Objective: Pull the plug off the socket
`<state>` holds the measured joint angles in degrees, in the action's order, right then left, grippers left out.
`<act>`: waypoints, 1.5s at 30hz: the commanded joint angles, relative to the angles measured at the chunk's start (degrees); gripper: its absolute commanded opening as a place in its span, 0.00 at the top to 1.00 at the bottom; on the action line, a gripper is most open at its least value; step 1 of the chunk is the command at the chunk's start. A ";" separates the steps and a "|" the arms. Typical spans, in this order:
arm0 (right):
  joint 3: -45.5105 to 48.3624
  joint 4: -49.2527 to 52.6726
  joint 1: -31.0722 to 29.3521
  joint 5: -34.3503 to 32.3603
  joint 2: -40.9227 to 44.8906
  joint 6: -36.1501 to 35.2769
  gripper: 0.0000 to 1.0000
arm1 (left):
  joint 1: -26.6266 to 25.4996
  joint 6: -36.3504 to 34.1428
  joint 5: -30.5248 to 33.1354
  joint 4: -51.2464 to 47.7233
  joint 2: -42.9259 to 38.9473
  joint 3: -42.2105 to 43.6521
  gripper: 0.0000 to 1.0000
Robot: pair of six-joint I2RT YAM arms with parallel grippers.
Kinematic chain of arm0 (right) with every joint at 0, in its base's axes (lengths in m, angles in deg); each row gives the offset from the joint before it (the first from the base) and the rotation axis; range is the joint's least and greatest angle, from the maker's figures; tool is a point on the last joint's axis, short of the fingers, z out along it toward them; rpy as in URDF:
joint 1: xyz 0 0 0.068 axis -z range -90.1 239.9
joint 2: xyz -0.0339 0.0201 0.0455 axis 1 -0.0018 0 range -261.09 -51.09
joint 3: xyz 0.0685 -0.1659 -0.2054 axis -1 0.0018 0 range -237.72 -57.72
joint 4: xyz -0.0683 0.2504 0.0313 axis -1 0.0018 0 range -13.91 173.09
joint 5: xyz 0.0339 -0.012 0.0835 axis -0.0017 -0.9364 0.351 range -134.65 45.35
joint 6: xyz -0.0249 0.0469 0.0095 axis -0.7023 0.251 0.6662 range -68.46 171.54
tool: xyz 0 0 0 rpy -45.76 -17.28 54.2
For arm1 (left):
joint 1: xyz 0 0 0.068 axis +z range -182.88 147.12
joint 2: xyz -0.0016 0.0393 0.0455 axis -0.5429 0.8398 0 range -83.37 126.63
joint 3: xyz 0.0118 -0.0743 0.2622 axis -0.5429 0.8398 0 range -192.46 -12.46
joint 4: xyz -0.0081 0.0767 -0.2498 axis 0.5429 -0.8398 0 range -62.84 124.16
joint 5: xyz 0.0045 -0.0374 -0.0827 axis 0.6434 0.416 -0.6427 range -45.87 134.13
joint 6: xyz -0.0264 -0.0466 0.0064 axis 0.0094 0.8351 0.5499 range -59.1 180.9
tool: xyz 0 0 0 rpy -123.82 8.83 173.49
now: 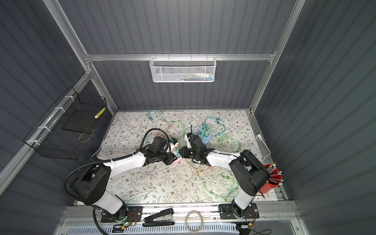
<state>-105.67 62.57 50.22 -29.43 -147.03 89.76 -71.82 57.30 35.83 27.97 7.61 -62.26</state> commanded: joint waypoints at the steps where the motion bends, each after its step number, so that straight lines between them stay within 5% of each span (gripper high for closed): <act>1: 3.47 12.63 -2.07 0.78 -3.90 -0.34 0.81 | -4.28 -3.82 -0.74 0.39 -0.29 -4.74 0.96; 9: 3.72 13.68 -2.20 -0.10 -4.25 -0.34 0.81 | -6.15 -2.54 4.80 4.16 -3.74 -2.94 0.98; 25: 4.52 13.52 -2.24 -0.55 -4.19 -0.17 0.82 | 0.09 4.51 -9.98 6.90 -4.57 -1.74 0.98; 35: 4.86 13.41 -2.24 -1.58 -4.39 0.26 0.82 | -5.36 0.05 2.68 4.80 -4.84 -2.30 1.00; 45: 5.58 13.21 -2.24 -2.50 -4.26 0.81 0.83 | -3.86 4.16 -4.74 6.17 -5.02 -3.61 0.99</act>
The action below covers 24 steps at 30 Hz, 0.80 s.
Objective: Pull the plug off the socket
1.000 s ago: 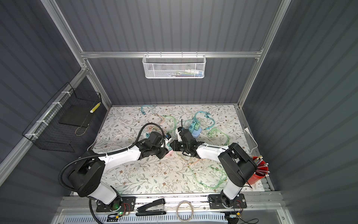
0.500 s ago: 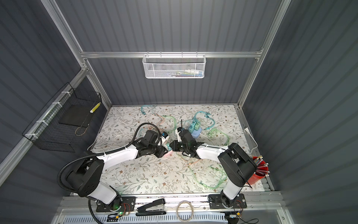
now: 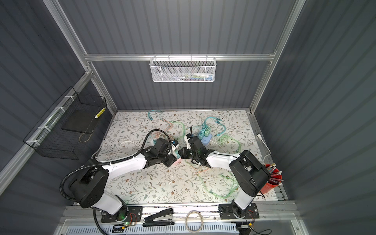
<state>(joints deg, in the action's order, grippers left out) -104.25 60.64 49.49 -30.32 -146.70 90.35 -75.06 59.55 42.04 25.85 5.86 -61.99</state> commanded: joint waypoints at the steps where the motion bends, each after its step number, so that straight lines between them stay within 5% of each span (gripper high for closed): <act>1: 4.16 15.22 -1.52 -1.52 -4.54 0.22 0.83 | -0.14 2.61 -12.06 8.61 -3.27 -3.74 0.99; 8: 4.59 15.35 -1.52 -2.46 -4.44 0.04 0.83 | 0.60 2.93 -13.24 8.34 -3.54 -4.18 0.99; 14: 4.60 15.44 -1.57 -2.96 -4.43 -0.05 0.83 | -2.59 -1.83 -5.22 3.17 -3.17 -6.69 1.00; 24: 4.86 16.01 -1.52 -3.74 -4.58 -0.09 0.83 | -2.73 -1.97 -2.69 3.93 -5.31 -5.57 1.00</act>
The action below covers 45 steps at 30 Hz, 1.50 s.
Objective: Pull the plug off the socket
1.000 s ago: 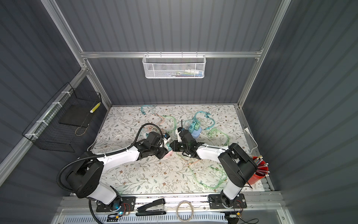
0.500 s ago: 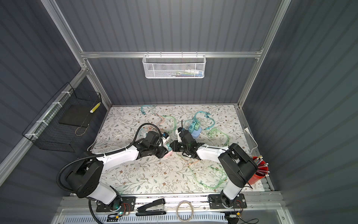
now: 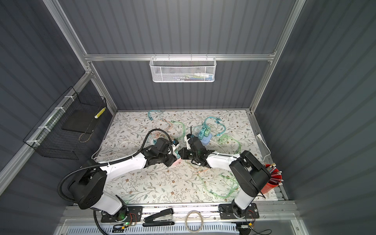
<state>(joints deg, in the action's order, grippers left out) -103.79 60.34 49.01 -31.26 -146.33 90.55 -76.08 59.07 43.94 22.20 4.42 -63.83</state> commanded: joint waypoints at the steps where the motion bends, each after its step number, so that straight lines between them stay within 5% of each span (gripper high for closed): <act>1: 4.40 16.36 -1.04 -2.84 -4.90 -0.33 0.83 | -1.70 -1.47 -4.77 7.33 -3.60 -3.57 1.00; 32: 2.04 19.09 -0.95 -3.80 -5.30 -0.15 0.82 | -1.75 8.78 -10.14 4.15 -14.38 13.27 0.95; 45: 1.15 20.61 -1.04 -4.07 -5.34 -0.33 0.81 | -3.17 15.86 -10.48 -2.63 -15.59 13.58 0.93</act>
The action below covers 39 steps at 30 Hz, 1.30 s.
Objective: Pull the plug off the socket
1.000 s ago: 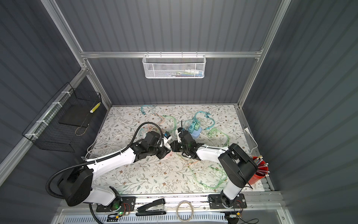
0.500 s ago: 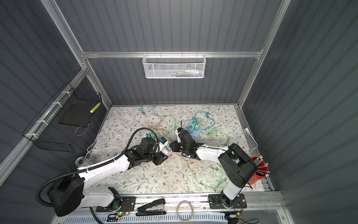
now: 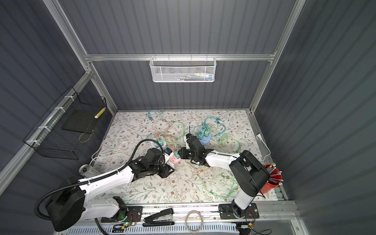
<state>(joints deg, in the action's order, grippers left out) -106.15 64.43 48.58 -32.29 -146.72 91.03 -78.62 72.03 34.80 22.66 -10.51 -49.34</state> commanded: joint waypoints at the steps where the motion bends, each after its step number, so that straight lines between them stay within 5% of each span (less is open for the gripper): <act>1: 3.51 16.58 -0.60 -3.13 -4.99 -0.81 0.81 | -0.84 3.54 -0.99 -4.38 -0.33 -1.44 0.93; 27: 3.80 15.41 -0.60 -3.22 -4.36 -0.81 0.81 | -2.99 8.22 2.15 -24.70 15.10 -12.88 0.86; 39: 4.48 14.95 -0.60 -3.24 -3.43 -0.46 0.80 | -3.57 9.77 4.65 -23.06 12.70 -13.44 0.44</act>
<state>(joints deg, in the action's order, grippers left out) -105.73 64.05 48.53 -32.55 -146.46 91.07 -81.85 80.82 38.17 2.11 3.41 -62.30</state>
